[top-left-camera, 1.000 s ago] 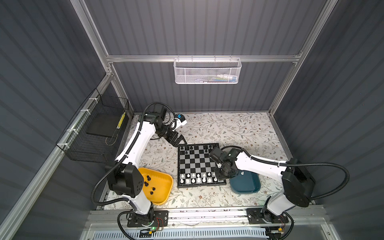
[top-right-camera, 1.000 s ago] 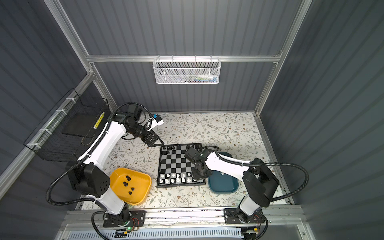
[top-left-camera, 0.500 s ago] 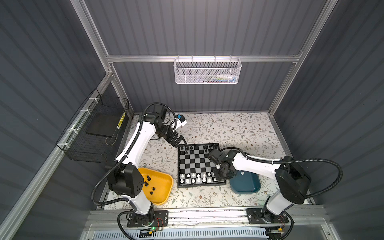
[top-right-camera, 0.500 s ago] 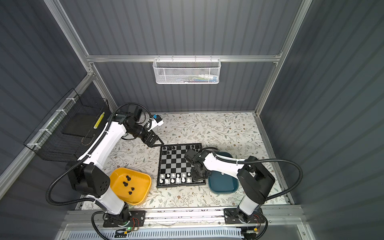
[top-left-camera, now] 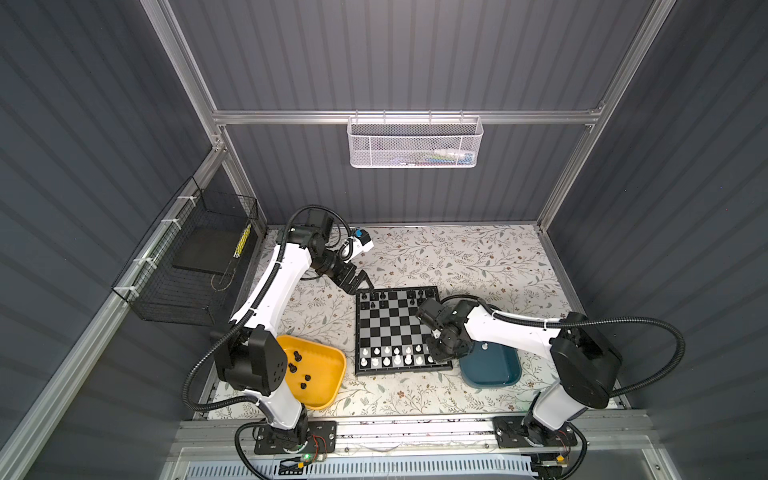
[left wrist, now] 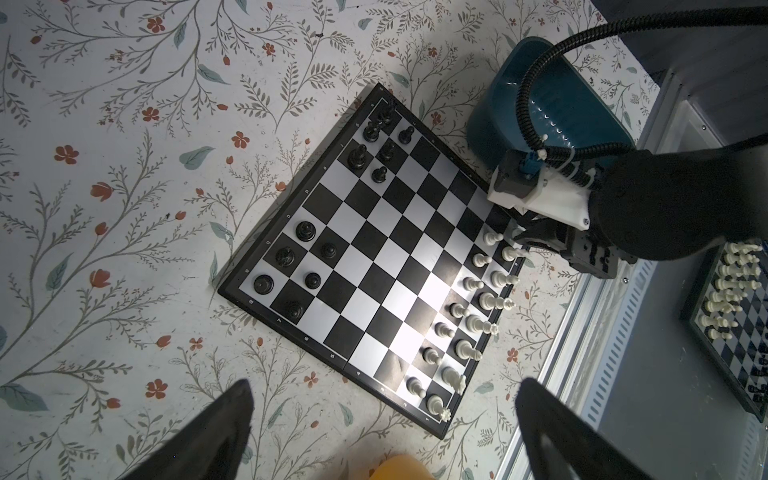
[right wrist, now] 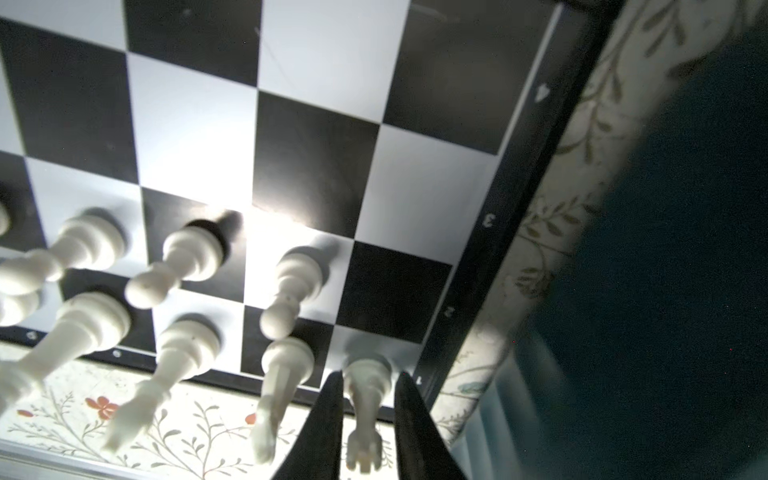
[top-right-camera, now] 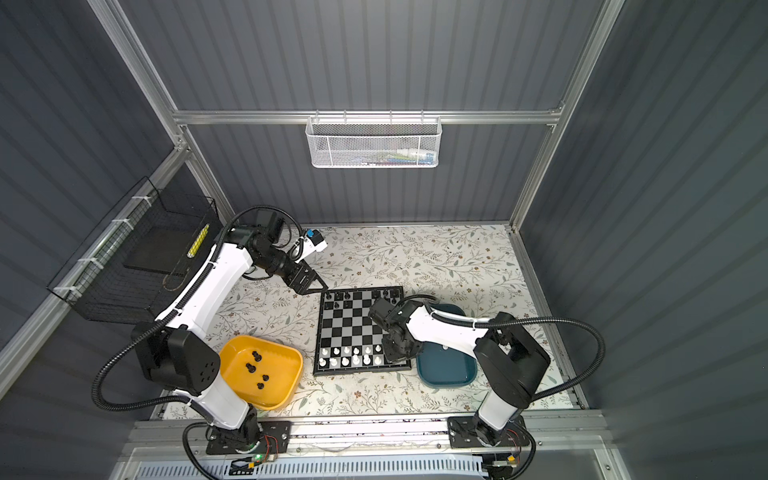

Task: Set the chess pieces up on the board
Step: 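Lower the white piece onto the empty square at the end of the white rows, then open the right gripper and move it back over the teal tray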

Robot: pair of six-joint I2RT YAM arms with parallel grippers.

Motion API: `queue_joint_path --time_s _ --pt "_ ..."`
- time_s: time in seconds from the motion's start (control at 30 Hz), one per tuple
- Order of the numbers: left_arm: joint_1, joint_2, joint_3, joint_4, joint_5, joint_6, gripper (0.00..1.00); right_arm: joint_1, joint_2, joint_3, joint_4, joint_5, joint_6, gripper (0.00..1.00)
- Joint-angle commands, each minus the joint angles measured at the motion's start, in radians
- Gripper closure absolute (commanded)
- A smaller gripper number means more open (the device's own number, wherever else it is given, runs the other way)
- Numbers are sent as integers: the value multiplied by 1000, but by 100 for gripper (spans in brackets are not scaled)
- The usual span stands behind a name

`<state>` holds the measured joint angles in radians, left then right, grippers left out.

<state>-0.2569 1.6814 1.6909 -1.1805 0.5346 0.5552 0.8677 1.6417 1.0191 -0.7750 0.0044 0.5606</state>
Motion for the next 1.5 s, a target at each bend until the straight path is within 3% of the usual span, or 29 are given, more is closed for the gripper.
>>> queue_joint_path --time_s 0.0,0.5,0.73,0.9,1.1,1.47 --pt "-7 -34 -10 -2 -5 14 0 5 -27 28 -41 18 2 73" --pt "-7 -46 -17 -3 -9 15 0 11 -81 103 -135 38 -9 71" --pt "-7 -43 -10 -14 10 21 1 -4 -135 149 -202 104 -28 71" --pt "-8 -34 -6 -58 98 61 1 -115 -230 104 -194 90 -41 71" --pt "-10 -22 13 -67 116 61 0 -276 -343 50 -173 51 -57 71" --pt "-16 -21 18 -47 116 49 0 -403 -490 -46 -61 21 -83 70"
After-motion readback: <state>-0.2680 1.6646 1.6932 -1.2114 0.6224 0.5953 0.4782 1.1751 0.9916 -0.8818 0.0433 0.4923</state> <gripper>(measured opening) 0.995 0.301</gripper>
